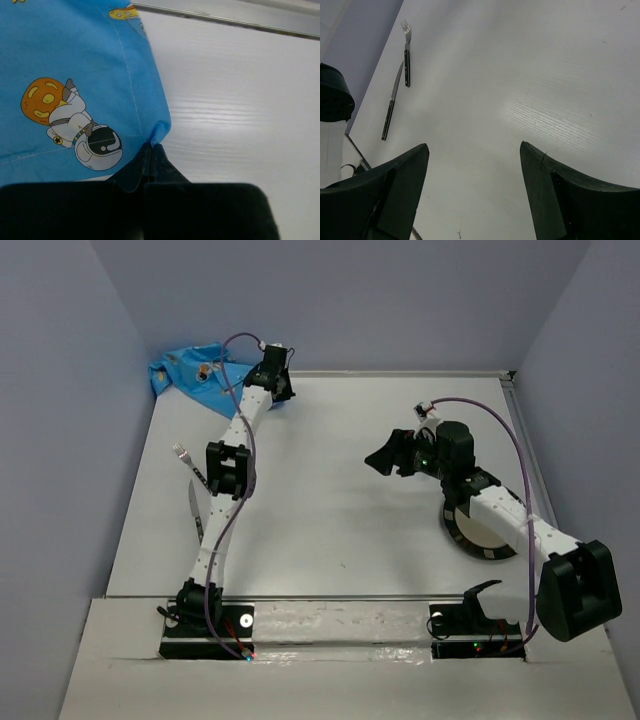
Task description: Set the dinner table for one person
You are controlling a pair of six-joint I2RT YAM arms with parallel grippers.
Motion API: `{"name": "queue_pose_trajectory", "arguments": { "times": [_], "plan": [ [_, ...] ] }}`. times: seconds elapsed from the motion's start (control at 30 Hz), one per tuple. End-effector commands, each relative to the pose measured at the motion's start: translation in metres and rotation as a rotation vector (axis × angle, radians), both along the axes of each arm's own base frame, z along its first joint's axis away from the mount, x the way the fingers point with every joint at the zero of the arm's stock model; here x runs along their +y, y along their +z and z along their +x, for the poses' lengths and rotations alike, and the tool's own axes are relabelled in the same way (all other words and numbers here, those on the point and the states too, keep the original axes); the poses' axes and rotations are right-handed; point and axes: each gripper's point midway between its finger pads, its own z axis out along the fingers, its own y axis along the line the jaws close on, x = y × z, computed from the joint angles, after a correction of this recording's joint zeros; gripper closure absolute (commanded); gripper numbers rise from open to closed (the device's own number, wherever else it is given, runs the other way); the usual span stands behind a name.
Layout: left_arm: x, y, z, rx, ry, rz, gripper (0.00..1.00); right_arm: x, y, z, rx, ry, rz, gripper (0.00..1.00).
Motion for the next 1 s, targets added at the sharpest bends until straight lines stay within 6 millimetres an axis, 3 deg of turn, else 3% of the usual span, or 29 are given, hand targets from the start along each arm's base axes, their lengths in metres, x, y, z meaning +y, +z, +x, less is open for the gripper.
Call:
{"name": "queue_pose_trajectory", "arguments": {
  "times": [0.0,0.1,0.13,0.17,0.2,0.27,0.3,0.43,0.6,0.7,0.87,0.97],
  "plan": [
    [-0.081,0.208,-0.029,-0.322,-0.195,-0.173,1.0,0.002,0.019,0.007,-0.063,-0.008,-0.001,0.21],
    [-0.11,0.292,-0.062,-0.466,-0.268,-0.227,1.0,0.003,0.022,0.005,-0.067,-0.002,0.004,0.21],
    [-0.109,0.339,-0.081,-0.556,-0.277,-0.223,1.0,0.002,0.027,0.003,-0.075,-0.004,0.008,0.21],
    [-0.113,0.359,-0.093,-0.594,-0.288,-0.22,1.0,0.0,0.029,0.004,-0.083,-0.013,0.008,0.21],
    [-0.122,0.397,-0.12,-0.661,-0.316,-0.232,1.0,-0.001,0.033,0.002,-0.09,-0.019,0.01,0.21],
    [-0.13,0.431,-0.146,-0.723,-0.345,-0.247,1.0,-0.003,0.038,0.001,-0.099,-0.026,0.009,0.21],
    [-0.124,0.457,-0.164,-0.768,-0.348,-0.263,1.0,-0.004,0.043,0.0,-0.107,-0.025,0.01,0.21],
    [-0.105,0.507,-0.198,-0.855,-0.337,-0.31,1.0,-0.008,0.05,-0.004,-0.117,-0.04,0.004,0.19],
    [-0.085,0.527,-0.21,-0.888,-0.276,-0.327,1.0,-0.022,0.059,0.001,-0.153,-0.113,-0.032,0.12],
    [-0.072,0.528,-0.207,-0.897,-0.218,-0.285,1.0,-0.03,0.055,0.002,-0.142,-0.152,-0.066,0.08],
    [-0.056,0.49,-0.18,-0.818,-0.103,-0.157,1.0,-0.029,0.046,0.002,-0.122,-0.144,-0.083,0.07],
    [-0.056,0.451,-0.156,-0.737,-0.062,-0.077,1.0,-0.024,0.038,0.003,-0.094,-0.118,-0.08,0.08]
  ]
}}
